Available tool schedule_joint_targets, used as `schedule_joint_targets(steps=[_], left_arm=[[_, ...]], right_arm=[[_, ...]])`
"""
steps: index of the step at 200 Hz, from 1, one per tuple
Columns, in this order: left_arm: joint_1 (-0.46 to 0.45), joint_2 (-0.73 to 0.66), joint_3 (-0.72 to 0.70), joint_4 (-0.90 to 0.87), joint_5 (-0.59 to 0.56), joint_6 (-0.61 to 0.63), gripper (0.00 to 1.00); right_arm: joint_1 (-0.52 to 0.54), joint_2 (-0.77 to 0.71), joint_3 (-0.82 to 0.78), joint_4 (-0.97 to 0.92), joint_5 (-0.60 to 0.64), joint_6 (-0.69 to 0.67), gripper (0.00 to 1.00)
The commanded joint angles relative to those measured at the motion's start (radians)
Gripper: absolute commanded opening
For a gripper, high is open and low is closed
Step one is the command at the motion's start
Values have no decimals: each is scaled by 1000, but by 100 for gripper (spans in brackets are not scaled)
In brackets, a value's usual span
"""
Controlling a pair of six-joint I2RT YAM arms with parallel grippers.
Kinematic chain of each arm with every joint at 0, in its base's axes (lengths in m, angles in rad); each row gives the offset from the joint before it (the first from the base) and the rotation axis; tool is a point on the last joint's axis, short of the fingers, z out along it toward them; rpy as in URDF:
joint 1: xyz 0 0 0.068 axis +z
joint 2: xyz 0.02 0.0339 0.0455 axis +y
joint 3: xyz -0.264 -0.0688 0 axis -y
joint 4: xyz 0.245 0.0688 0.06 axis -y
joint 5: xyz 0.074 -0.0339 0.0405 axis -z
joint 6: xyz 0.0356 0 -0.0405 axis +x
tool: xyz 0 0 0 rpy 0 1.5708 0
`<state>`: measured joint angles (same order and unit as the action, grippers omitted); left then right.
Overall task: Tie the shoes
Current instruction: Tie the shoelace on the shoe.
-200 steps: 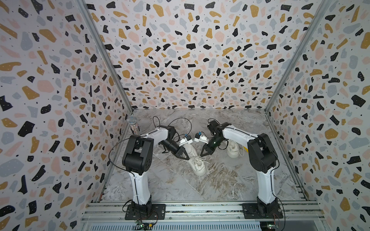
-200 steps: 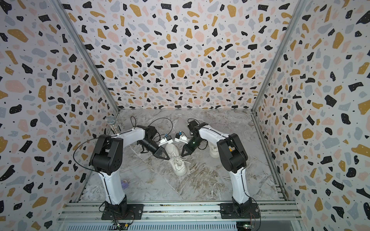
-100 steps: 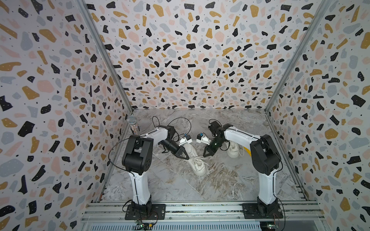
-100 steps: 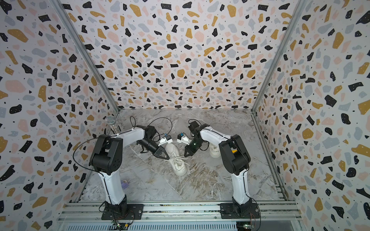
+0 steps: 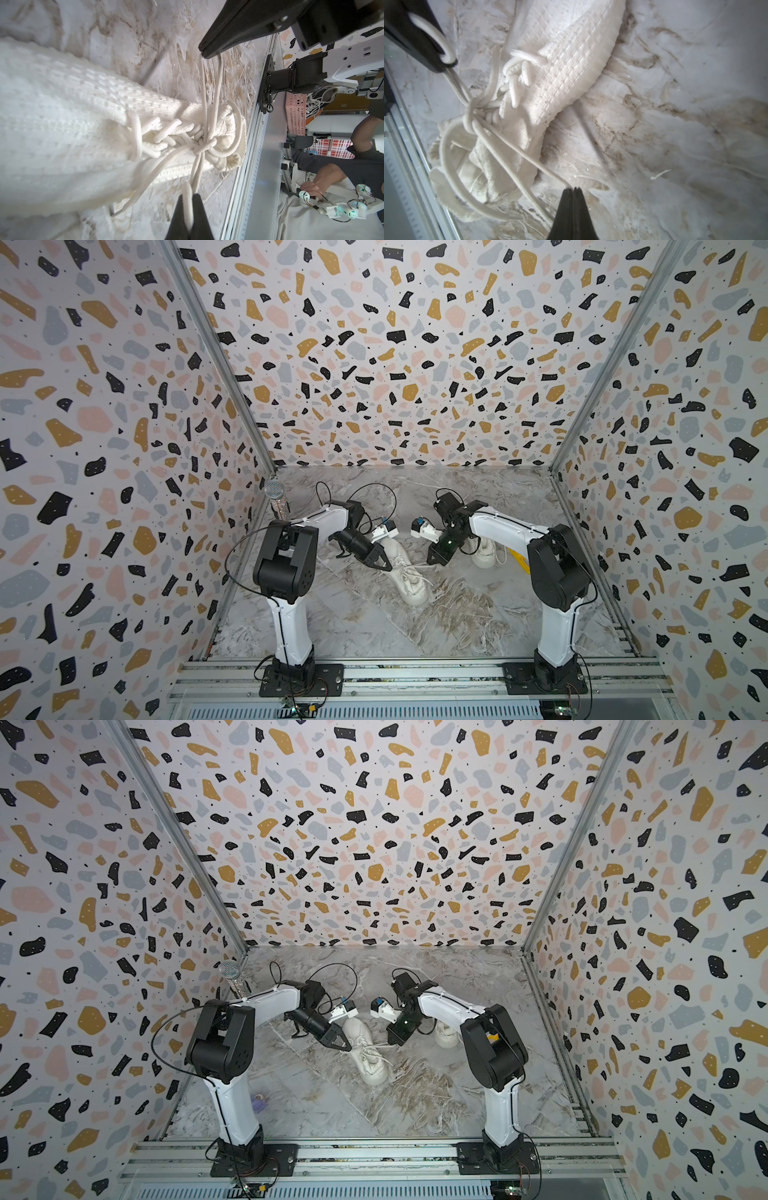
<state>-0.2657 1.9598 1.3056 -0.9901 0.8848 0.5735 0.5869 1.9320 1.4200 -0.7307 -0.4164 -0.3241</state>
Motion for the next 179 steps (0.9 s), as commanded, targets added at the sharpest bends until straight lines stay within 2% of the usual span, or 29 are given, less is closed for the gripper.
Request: schedule_joint_targets(steps=[1, 32, 103, 179], left_arm=[[20, -21, -18, -58, -69, -10, 0], [31, -23, -21, -53, -81, -24, 0], [45, -27, -47, -21, -194, -63, 0], [57, -54, -86, 18, -261, -81, 0]], right_arm=[[-17, -44, -19, -29, 176, -28, 0], [-16, -53, -39, -17, 242, -54, 0], [-15, -50, -85, 41, 369, -117, 0], [-21, -70, -118, 84, 451, -158, 0]])
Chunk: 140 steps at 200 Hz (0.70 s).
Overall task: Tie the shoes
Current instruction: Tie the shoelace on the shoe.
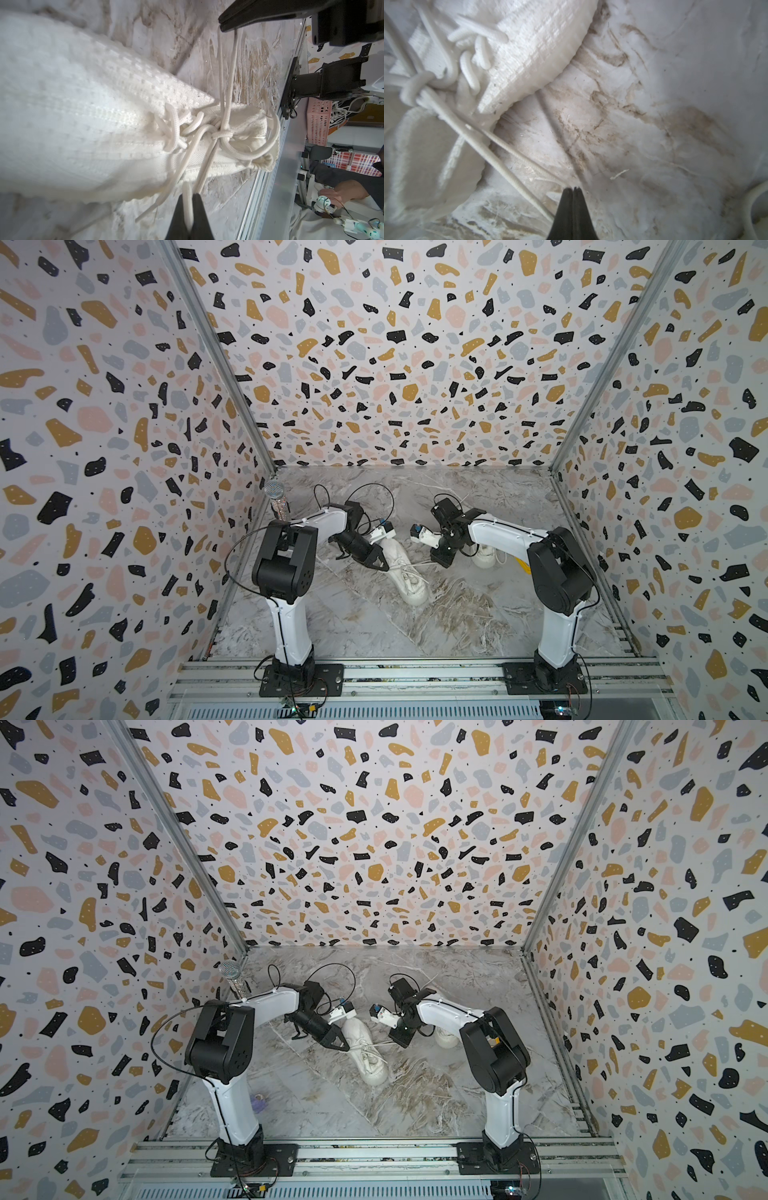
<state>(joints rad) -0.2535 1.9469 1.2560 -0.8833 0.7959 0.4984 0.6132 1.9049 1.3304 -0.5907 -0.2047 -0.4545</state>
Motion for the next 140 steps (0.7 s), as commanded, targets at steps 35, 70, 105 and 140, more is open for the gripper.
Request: schedule_joint_targets(steps=[35, 70, 105, 140], left_arm=[[45, -49, -52, -67, -190, -14, 0], [46, -44, -78, -30, -220, -27, 0], [46, -54, -86, -10, -244, -36, 0], [48, -62, -87, 0, -242, -48, 0]], right_arm=[[-58, -47, -36, -51, 255, -36, 0], [-62, -47, -50, -38, 260, -41, 0], [-81, -46, -53, -35, 265, -45, 0], [-86, -50, -56, -31, 266, -47, 0]])
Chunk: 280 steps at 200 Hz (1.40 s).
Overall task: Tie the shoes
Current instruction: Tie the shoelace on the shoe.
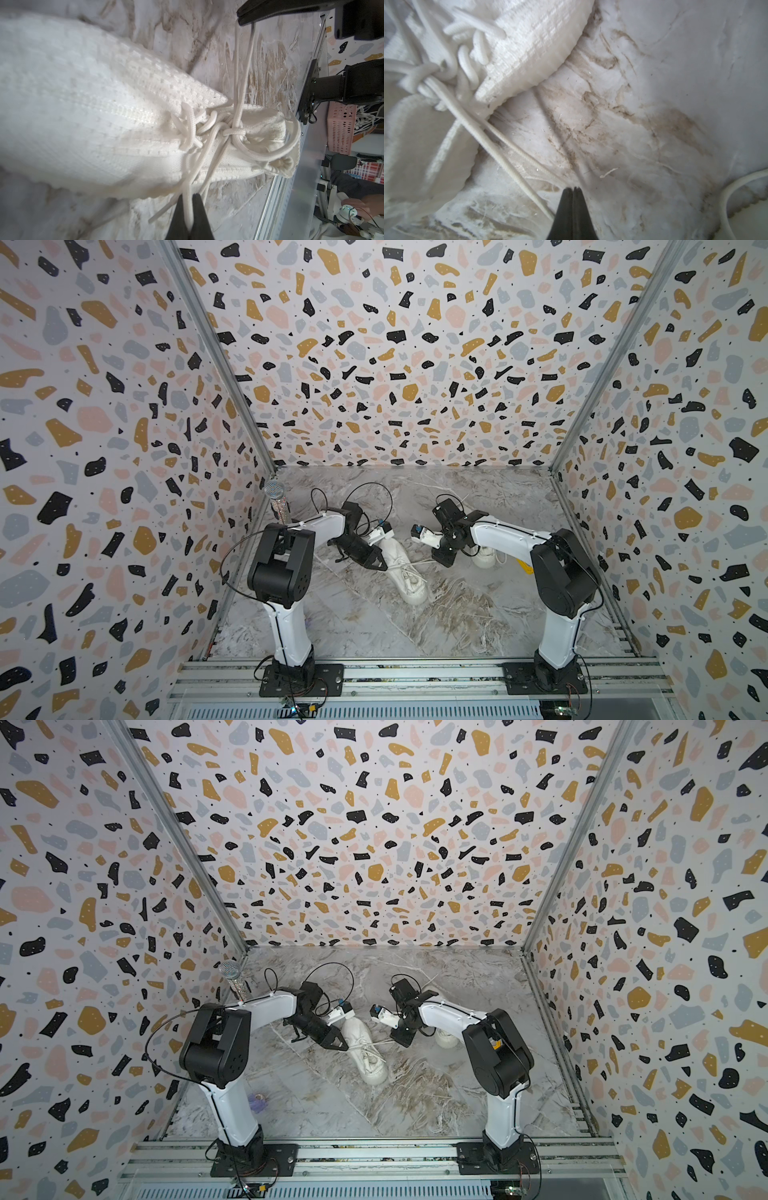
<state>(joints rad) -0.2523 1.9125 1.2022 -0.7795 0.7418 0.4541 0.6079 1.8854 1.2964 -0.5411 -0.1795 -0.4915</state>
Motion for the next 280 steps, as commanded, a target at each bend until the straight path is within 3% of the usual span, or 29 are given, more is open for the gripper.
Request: schedule_joint_targets(steps=[1, 28, 72, 117, 179, 187, 229, 257, 280], left_arm=[[47, -28, -34, -104, -188, -4, 0], [46, -55, -26, -108, -177, -3, 0], [43, -63, 19, -151, -68, 22, 0], [51, -42, -9, -118, -147, 15, 0], [42, -46, 56, -164, -40, 25, 0], [43, -46, 64, -173, -26, 27, 0], [47, -69, 86, -243, 29, 80, 34], [69, -98, 84, -256, 33, 106, 46], [98, -135, 94, -268, 30, 119, 49]], right_arm=[[-81, -31, -22, -79, 241, -10, 0], [-81, -36, -4, -87, 212, -9, 0], [-76, -49, 44, -135, -10, 5, 0], [-97, -38, 9, -133, 92, -15, 0], [-96, -70, 86, -185, -70, -16, 0], [-96, -76, 103, -204, -111, -25, 6], [-95, -122, 153, -289, -279, -73, 32], [-95, -192, 88, -237, -356, -101, 44], [-70, -213, 67, -220, -417, -120, 54]])
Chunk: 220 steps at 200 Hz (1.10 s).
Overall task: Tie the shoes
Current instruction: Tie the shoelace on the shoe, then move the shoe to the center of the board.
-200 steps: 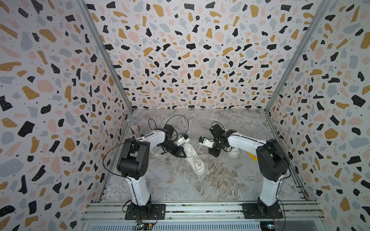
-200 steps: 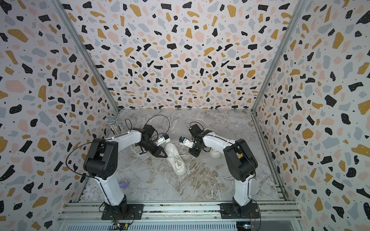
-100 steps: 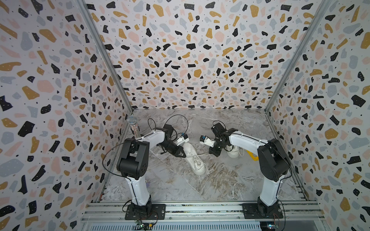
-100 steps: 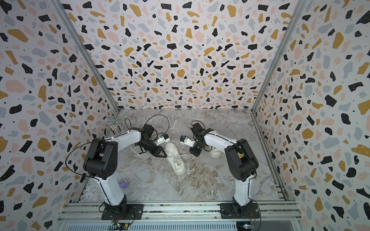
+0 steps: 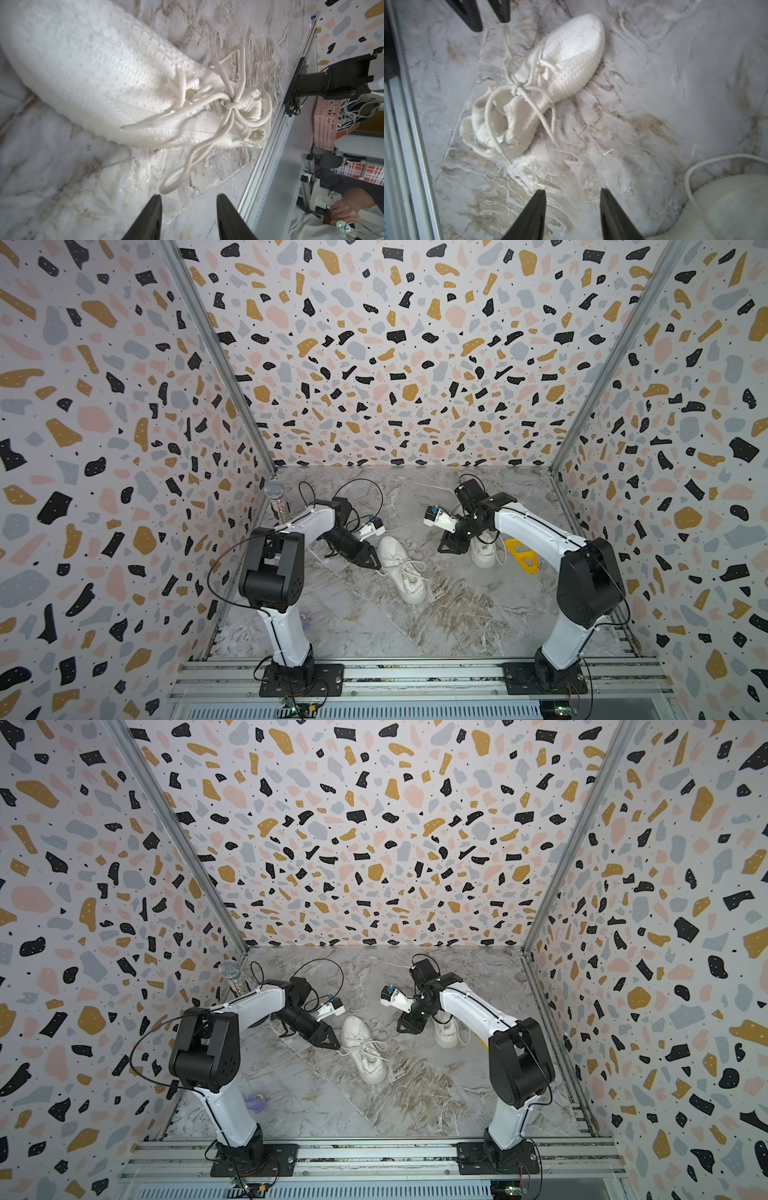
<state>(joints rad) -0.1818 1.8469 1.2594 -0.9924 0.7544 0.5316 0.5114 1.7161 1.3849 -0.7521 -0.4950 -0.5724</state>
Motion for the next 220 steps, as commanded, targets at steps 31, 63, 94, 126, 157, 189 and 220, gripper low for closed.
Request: schedule_joint_targets(steps=[31, 63, 94, 126, 157, 189, 220], left_arm=[[77, -134, 40, -51, -28, 48, 52], [136, -186, 26, -25, -85, 28, 56], [156, -198, 19, -18, -83, 21, 57], [166, -195, 16, -9, -92, 20, 58], [192, -192, 12, -2, -105, 7, 58], [237, -192, 18, 2, -134, -11, 58], [280, -215, 21, 9, -130, -25, 58]], right_arm=[[130, -21, -56, 21, -51, -59, 62], [209, 47, -53, 82, 21, -26, 65], [254, 135, -23, 132, 139, 5, 64], [276, 220, 34, 212, 272, 180, 55], [277, 289, 105, 267, 354, 401, 35], [273, 369, 207, 301, 459, 515, 23], [231, 481, 386, 257, 495, 599, 19]])
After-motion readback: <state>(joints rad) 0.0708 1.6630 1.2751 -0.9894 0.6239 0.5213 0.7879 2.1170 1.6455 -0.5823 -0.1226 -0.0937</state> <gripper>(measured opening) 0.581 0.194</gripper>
